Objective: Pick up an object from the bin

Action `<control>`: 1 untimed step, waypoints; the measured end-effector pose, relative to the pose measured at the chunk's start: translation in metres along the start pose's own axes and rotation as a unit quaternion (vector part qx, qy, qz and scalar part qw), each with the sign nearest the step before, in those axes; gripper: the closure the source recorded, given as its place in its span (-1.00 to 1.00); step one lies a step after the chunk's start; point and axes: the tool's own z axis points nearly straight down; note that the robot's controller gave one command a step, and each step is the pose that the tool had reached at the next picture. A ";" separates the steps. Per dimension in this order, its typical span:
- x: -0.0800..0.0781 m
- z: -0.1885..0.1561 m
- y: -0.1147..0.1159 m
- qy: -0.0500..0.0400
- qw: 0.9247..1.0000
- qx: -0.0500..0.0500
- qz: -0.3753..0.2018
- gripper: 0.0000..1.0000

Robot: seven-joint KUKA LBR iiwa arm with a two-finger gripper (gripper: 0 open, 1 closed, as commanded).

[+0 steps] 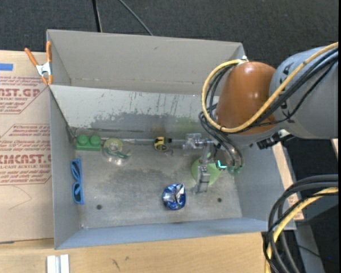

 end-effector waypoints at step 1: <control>0.051 0.084 0.012 -0.008 0.987 0.001 -0.159 -1.00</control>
Offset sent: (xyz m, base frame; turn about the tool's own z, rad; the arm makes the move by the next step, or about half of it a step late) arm -0.0542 0.0106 -0.0846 -0.3194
